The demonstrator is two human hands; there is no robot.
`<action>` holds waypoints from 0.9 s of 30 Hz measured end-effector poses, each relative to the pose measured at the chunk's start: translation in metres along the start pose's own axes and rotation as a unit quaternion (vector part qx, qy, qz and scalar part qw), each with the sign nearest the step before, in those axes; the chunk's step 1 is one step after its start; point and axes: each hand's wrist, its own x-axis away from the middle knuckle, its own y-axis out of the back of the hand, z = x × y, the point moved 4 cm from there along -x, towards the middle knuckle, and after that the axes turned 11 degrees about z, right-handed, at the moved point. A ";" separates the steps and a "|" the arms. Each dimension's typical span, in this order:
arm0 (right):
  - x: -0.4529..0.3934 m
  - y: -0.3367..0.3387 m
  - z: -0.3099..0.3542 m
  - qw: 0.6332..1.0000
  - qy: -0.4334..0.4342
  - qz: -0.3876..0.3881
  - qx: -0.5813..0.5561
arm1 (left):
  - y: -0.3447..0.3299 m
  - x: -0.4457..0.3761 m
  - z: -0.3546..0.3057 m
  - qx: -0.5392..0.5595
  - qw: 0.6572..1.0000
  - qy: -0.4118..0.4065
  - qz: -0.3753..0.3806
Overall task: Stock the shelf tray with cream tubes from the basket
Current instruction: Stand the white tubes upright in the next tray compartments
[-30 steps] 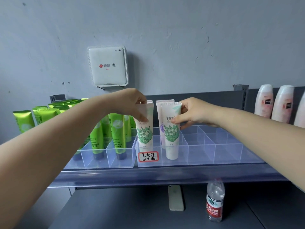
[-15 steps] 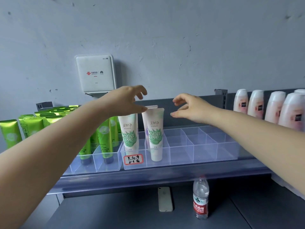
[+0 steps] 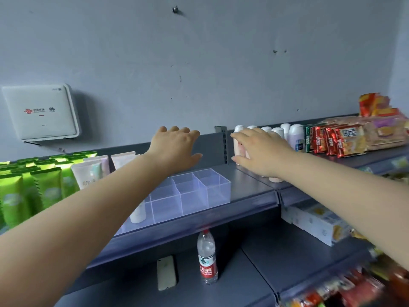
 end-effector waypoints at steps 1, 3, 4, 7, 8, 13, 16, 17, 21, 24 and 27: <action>0.010 0.000 -0.011 1.000 -0.015 0.005 0.014 | 0.003 -0.004 -0.015 0.001 1.000 -0.015 -0.002; 0.029 0.001 -0.031 0.998 -0.042 0.022 0.032 | 0.007 -0.010 -0.042 0.008 0.999 -0.042 -0.009; 0.041 0.002 -0.043 0.997 -0.056 0.030 0.041 | 0.011 -0.012 -0.058 0.013 0.998 -0.057 -0.014; 0.077 0.005 -0.075 0.992 -0.102 0.058 0.055 | 0.020 -0.017 -0.103 0.025 0.994 -0.100 -0.033; 0.088 0.006 -0.083 0.990 -0.115 0.065 0.059 | 0.022 -0.019 -0.116 0.026 0.993 -0.112 -0.035; 0.146 0.009 -0.126 0.975 -0.181 0.087 0.095 | 0.035 -0.018 -0.189 0.037 0.983 -0.176 -0.036; 0.182 0.008 -0.146 0.965 -0.214 0.103 0.109 | 0.040 -0.013 -0.233 0.058 0.974 -0.215 -0.036; 0.194 0.007 -0.152 0.962 -0.224 0.109 0.111 | 0.041 -0.011 -0.247 0.065 0.971 -0.227 -0.036; 0.235 0.000 -0.171 0.946 -0.272 0.135 0.114 | 0.046 -0.004 -0.297 0.064 0.957 -0.281 -0.042; 0.260 -0.006 -0.180 0.936 -0.298 0.147 0.116 | 0.047 -0.003 -0.327 0.070 0.946 -0.314 -0.052; 0.279 -0.014 -0.189 0.926 -0.322 0.158 0.117 | 0.046 -0.004 -0.354 0.082 0.933 -0.345 -0.058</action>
